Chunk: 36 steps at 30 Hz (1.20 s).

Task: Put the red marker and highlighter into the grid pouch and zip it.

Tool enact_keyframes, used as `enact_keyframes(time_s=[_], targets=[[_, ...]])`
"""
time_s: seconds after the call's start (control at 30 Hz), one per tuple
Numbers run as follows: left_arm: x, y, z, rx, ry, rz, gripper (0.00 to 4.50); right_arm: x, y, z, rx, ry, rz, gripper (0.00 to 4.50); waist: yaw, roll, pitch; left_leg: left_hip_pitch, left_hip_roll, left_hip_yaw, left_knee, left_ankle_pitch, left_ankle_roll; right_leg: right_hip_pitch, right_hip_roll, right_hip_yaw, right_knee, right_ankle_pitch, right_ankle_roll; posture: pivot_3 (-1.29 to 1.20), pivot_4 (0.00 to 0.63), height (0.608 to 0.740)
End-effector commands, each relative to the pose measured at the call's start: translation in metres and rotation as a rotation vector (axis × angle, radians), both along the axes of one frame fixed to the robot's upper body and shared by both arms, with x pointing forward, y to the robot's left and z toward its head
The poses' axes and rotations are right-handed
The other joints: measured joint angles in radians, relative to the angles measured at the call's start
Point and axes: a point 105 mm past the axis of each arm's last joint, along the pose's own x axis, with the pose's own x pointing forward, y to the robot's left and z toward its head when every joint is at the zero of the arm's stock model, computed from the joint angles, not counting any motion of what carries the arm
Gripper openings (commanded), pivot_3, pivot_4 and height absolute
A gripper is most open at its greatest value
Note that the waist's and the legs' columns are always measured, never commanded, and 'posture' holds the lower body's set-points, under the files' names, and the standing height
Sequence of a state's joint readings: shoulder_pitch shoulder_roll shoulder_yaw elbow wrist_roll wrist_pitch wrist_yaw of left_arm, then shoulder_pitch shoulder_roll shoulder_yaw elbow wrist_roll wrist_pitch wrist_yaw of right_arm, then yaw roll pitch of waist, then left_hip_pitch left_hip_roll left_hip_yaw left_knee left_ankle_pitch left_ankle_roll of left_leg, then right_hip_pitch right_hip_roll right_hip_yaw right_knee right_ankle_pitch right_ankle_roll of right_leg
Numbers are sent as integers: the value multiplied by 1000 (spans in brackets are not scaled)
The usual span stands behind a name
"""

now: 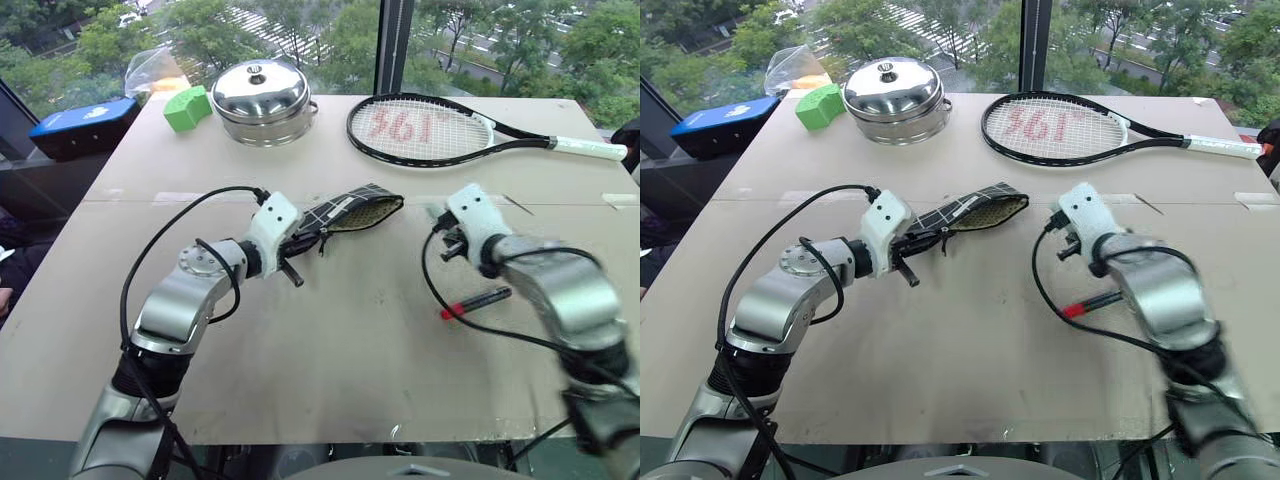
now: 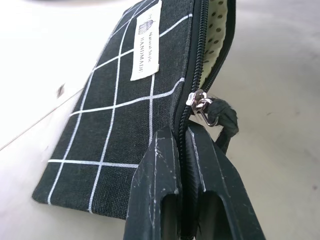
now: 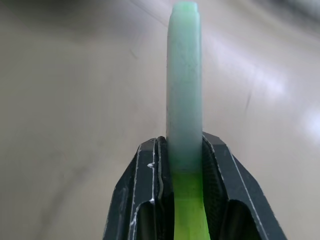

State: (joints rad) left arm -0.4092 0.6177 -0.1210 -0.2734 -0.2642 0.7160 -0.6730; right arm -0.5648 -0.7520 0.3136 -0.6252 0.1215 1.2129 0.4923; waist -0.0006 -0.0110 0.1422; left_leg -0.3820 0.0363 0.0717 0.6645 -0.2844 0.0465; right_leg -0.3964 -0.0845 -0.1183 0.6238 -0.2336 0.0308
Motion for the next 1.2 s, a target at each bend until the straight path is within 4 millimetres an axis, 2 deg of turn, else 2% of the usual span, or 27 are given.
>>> enact_keyframes(time_s=[0.03, 0.13, 0.37, 0.53, 0.67, 0.77, 0.83, 0.87, 0.93, 1.0, 1.03, 1.1, 1.2], targets=[[2, -9, 12, 3, -56, -53, 0, -8, 24, 10, -149, -115, 254, 214, -10, -4, 1, 1, 1, 0, 0, 0, 0, 0, 1, 0, 0, 0, 0, 0, 150, 740], [1, -17, 13, 1, -60, -85, 0, -5, 36, 13, -269, -193, 373, 214, -14, -4, 2, 1, 2, 1, 0, 0, 0, -1, 1, 2, 1, 0, 0, 0, 150, 740], [-8, -32, 11, 43, -88, -178, 0, 19, 54, 16, -444, -319, 436, 214, -5, -7, 4, -2, 1, 1, 3, 0, 0, -1, -1, 4, 1, 2, -3, 0, 150, 740], [-12, -44, 15, 18, -99, -203, 0, 32, 75, 6, -696, -429, 589, 214, -5, -7, 4, -2, 1, 1, 3, 0, 0, -1, -1, 3, 1, 2, -4, 0, 150, 740], [-13, -46, 18, -1, -97, -205, 0, 42, 83, 4, -801, -513, 654, 214, -5, -7, 4, -2, 1, 2, 4, 1, -1, -1, -1, 3, 1, 2, -4, 0, 150, 740], [-14, -46, 19, -17, -90, -199, 0, 47, 84, -5, -861, -538, 744, 214, -6, -7, 4, -1, 1, 2, 4, 1, -1, -1, -1, 3, 2, 2, -4, 0, 150, 740], [-14, -45, 19, -25, -80, -191, 0, 44, 83, -12, -829, -491, 786, 1246, -6, -7, 4, -1, 1, 2, 4, 1, -1, 0, -1, 3, 1, 2, -4, 0, 150, 740], [-14, -44, 19, -31, -73, -180, 0, 45, 81, -11, -820, -496, 787, 1564, -6, -7, 4, -1, 1, 2, 4, 1, -1, 0, -1, 3, 1, 2, -4, 0, 150, 740], [-11, -40, 18, -40, -59, -155, 0, 45, 72, -2, -759, -510, 739, 2480, -5, -7, 4, -1, 1, 1, 4, 1, -1, 1, -2, 4, 1, 3, -4, 0, 150, 740], [-9, -35, 18, -45, -49, -129, 0, 40, 59, 4, -648, -449, 688, 3522, -2, -7, 4, -1, 1, 1, 4, 1, -2, 1, -2, 4, 1, 3, -4, 0, 150, 740], [-8, -34, 18, -47, -45, -121, 0, 36, 55, 5, -604, -421, 678, 3522, 0, -7, 4, -1, 1, 1, 4, 1, -2, 1, -2, 4, 1, 3, -4, 0, 150, 740], [-5, -30, 18, -46, -41, -102, 0, 18, 49, 17, -376, -303, 618, 3522, 3, -7, 4, -1, 1, 1, 4, 1, -2, 1, -2, 4, 2, 3, -4, 0, 150, 740], [-1, -26, 18, -41, -40, -87, 0, -19, 34, 31, -27, -163, 587, 3522, 15, -7, 4, -1, 2, 0, 4, 1, -2, 1, -1, 3, 2, 3, -4, 0, 150, 740]])
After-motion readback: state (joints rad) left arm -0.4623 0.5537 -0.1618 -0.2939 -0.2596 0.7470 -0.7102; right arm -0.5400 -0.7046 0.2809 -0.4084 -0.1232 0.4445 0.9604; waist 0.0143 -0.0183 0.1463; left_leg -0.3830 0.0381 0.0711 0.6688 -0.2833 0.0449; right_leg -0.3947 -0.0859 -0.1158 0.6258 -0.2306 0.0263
